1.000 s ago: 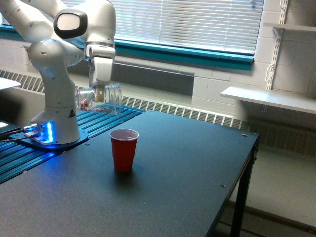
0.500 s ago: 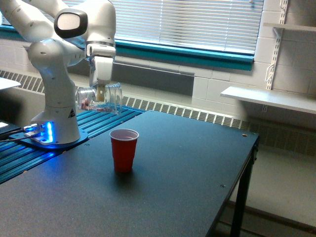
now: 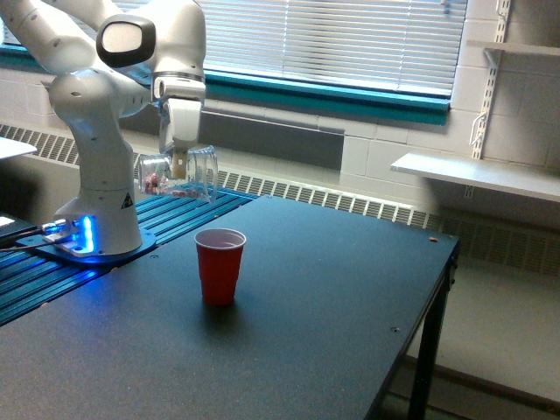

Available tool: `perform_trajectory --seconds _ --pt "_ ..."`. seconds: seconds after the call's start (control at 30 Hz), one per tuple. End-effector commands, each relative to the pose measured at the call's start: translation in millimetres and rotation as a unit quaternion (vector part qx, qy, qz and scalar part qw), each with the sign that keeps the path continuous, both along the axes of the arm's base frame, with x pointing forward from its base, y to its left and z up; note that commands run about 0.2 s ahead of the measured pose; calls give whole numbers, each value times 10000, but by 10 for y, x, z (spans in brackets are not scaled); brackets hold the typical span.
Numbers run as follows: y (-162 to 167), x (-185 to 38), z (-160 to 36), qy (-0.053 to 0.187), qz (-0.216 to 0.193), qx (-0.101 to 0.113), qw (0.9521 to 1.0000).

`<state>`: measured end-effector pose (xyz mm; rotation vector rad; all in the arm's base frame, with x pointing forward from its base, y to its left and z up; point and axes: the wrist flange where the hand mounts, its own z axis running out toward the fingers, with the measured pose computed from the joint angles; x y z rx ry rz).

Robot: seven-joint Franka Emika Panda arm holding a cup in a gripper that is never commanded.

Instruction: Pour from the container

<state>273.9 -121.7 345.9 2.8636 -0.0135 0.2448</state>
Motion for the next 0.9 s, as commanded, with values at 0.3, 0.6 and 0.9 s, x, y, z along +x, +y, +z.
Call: perform_trajectory --seconds 0.3,0.6,0.9 --pt "36 0 -161 -48 -105 -588 9982" --pt "36 0 -161 -48 -105 -588 9982" --pt "215 71 -161 -67 217 -587 9980"
